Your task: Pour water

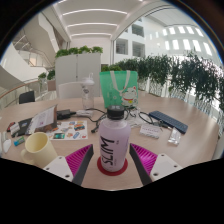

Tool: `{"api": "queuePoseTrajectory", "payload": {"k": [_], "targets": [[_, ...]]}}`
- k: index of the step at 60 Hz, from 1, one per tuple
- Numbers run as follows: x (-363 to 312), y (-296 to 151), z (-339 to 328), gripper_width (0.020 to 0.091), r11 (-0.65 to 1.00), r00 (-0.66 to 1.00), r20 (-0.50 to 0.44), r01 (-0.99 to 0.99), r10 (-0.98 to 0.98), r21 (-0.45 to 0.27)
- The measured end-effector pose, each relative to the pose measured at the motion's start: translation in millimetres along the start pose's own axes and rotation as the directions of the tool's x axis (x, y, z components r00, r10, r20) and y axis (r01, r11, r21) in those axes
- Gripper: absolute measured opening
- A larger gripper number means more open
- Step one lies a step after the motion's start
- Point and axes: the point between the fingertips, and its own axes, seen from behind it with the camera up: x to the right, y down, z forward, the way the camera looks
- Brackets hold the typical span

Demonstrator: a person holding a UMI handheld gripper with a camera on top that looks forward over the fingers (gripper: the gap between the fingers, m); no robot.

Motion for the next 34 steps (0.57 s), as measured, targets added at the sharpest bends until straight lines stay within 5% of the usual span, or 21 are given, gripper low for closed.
{"api": "queuePoseTrajectory", "payload": {"k": [34], "targets": [[-77.7, -47.4, -330.3, 0.0835, 0.989, 0.987, -0.084, -0.132, 0.137, 0.063]]}}
